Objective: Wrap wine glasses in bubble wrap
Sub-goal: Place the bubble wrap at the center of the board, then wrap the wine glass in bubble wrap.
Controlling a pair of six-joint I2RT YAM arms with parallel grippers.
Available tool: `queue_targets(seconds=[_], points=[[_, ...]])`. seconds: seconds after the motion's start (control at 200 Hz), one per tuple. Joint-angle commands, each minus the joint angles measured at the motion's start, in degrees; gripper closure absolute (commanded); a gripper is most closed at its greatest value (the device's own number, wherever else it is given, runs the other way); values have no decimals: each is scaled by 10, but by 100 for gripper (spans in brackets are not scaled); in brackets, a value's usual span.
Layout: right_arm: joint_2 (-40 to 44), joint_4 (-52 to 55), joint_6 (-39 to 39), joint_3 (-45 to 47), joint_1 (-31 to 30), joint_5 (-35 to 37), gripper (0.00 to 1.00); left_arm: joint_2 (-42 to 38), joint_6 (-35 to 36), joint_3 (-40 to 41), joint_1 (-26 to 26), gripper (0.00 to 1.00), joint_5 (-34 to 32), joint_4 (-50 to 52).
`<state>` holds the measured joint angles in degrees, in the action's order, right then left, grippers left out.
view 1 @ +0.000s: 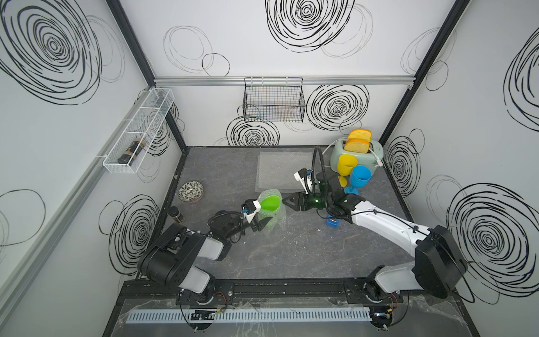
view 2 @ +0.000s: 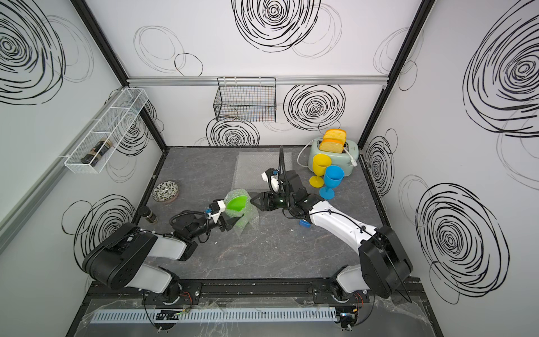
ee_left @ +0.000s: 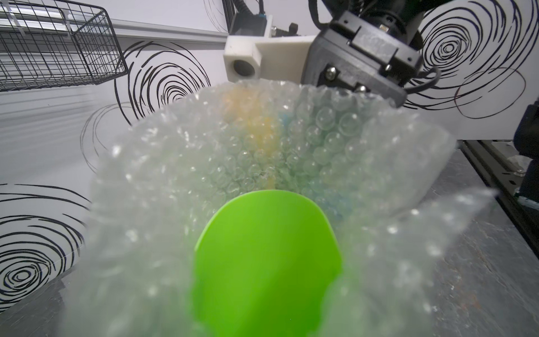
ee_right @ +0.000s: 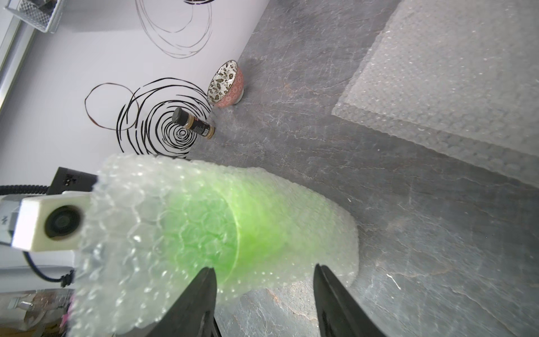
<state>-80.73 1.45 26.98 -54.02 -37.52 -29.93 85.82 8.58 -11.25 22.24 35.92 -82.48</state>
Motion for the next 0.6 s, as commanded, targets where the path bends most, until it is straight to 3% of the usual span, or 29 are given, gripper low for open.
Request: queue_targets(seconds=[0.0,0.17,0.595], points=[[-8,17,-15,-33,-10,-19,42,8,2,1,-1,26,5,-56],[2,3,-16,-33,-12,-25,41,9,0,0,-2,23,6,-47],[-89,128,-70,-105,-46,30,48,-19,-25,-22,-6,7,25,2]])
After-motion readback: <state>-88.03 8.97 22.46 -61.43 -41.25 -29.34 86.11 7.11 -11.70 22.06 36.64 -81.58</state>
